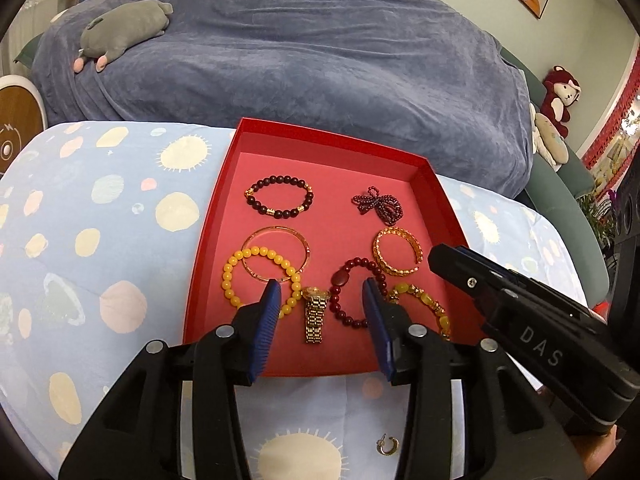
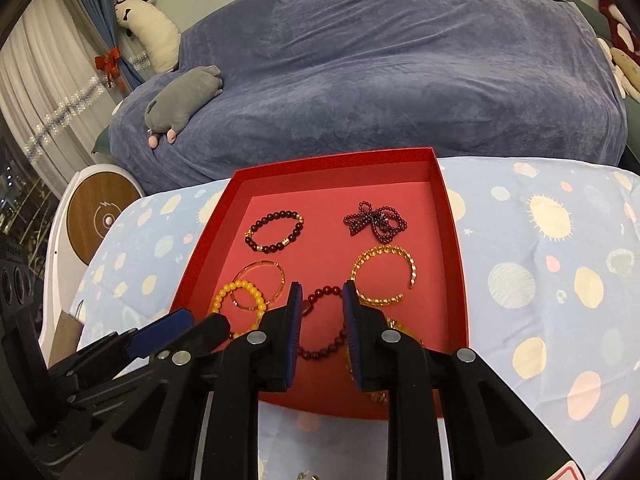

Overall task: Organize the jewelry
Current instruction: 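Carry the watch and red bracelet into the red box and open both tools, then withdraw both tools from the box toward the gold hoop earring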

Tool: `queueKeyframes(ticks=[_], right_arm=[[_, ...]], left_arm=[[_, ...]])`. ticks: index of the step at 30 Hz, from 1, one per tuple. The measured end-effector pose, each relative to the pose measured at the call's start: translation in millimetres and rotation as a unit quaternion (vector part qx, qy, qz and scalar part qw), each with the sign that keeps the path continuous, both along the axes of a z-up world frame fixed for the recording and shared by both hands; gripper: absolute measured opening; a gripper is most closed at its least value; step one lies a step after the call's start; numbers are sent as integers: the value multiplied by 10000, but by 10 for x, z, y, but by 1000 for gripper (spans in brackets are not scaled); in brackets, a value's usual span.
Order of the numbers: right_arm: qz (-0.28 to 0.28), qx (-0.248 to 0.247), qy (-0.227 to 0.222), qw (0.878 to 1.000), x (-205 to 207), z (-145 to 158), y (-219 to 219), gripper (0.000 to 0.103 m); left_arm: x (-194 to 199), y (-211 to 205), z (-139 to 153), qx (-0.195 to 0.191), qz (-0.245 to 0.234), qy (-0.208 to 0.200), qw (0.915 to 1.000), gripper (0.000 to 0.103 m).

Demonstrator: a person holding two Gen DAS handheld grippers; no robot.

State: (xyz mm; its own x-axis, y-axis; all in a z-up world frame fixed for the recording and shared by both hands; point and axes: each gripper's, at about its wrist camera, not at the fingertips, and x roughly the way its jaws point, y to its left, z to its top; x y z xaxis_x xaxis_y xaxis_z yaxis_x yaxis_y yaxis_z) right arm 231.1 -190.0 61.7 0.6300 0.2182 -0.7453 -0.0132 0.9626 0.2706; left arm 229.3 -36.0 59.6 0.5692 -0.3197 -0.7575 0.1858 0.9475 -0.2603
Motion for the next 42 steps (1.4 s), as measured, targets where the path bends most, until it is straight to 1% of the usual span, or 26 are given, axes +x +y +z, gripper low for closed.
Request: queueKeyframes(ticks=[3,10,14,19,27,31,34,37,39,40,42], right_arm=[[14,-127,4,9999,-203,2,-13,21],[-13,-149,172,9997,-725,-60,-57,21],[29,-122,348,9993,-969,-172,-18,21],[137,-169,601,9980,-1180,-386,106,21],[252,-139,851,9960,-1151,-676,292,21],[270,-200,865,9957,-1110,-717,366,22],[271,-261,824,9959,-1062,-717,403,26],[299,-457,760,9956,-1024,-717,462,26],[334,-604,734,9949,-1025,-712,492,23],[343,-652,730,9946,-1036,-713,500,18],[319,-687,732,9944,-1073,-710,483,16]], left_arm=[[-137,54,27,-26,-2,1,10000,40],[-530,155,2,-81,72,174,9998,40],[-752,192,-81,-14,124,296,9995,40],[-995,254,-205,17,137,474,9988,40],[-1271,368,-355,69,158,654,9977,40],[-1315,432,-410,62,195,754,9969,40],[-1338,458,-446,42,228,802,9965,40],[-1347,465,-459,36,227,806,9965,40],[-1356,453,-461,42,207,802,9966,40],[-1362,446,-461,44,191,801,9966,40],[-1372,420,-458,49,156,797,9967,40]])
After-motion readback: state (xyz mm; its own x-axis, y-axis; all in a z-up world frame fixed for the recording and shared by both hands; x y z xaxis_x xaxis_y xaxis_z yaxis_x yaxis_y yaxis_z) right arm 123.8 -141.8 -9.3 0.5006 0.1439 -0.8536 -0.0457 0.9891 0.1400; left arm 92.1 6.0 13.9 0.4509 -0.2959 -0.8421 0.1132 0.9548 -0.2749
